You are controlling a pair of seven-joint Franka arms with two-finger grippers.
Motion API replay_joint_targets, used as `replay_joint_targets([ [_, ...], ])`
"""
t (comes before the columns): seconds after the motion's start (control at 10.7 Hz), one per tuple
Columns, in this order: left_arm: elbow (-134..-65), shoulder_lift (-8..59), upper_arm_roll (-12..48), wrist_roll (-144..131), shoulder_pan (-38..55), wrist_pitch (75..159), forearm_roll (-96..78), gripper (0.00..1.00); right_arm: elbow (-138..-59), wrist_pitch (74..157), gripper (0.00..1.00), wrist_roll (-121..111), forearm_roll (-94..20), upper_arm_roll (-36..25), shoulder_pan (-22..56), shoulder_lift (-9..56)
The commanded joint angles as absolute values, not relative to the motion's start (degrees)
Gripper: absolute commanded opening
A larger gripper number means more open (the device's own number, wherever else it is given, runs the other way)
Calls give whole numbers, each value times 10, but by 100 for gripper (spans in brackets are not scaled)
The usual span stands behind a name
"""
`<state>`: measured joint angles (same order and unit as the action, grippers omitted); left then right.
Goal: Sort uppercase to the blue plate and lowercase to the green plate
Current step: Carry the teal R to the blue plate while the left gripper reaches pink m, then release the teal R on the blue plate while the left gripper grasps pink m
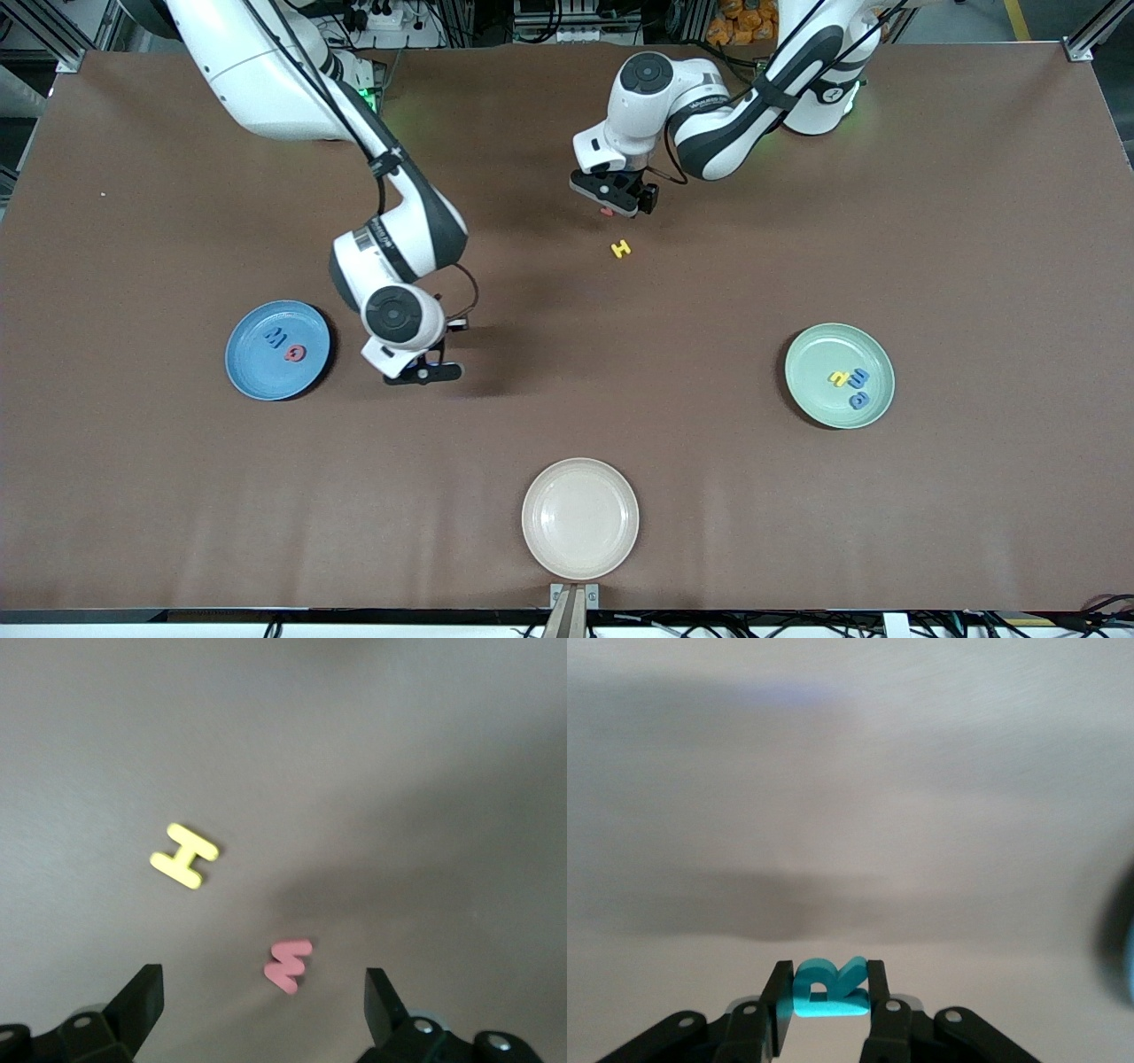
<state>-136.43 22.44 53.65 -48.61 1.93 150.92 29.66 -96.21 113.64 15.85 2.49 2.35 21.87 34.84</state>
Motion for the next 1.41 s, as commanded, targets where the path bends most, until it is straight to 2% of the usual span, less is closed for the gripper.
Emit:
replay_joint_targets([
  [0.0, -1368, 256, 537, -545, 31, 1524, 360, 100, -998, 1117, 25, 7, 17, -32, 195, 305],
  [0.19, -1365, 272, 527, -569, 52, 1524, 386, 100, -1030, 1115, 25, -50, 18, -57, 181, 281],
  [0.28, -1362, 276, 496, -571, 74, 1524, 388, 96, -1050, 1120, 25, -58, 19, -62, 178, 270],
  [0.66, -1347, 299, 459, -569, 99, 1524, 422, 85, -1159, 1181, 21, -104, 20, -76, 136, 243],
  [0.94, -1330, 309, 455, -562, 107, 1524, 431, 81, -1167, 1184, 23, -199, 18, -96, 109, 249],
  [1.13, -1316, 323, 450, -562, 113, 1524, 441, 79, -1176, 1184, 41, -193, 16, -96, 107, 256],
  [1.22, -1315, 326, 449, -562, 118, 1524, 440, 77, -1176, 1183, 73, -193, 4, -96, 107, 255],
  [1.31, -1315, 329, 443, -562, 121, 1524, 441, 76, -1175, 1182, 77, -193, -10, -96, 107, 255],
])
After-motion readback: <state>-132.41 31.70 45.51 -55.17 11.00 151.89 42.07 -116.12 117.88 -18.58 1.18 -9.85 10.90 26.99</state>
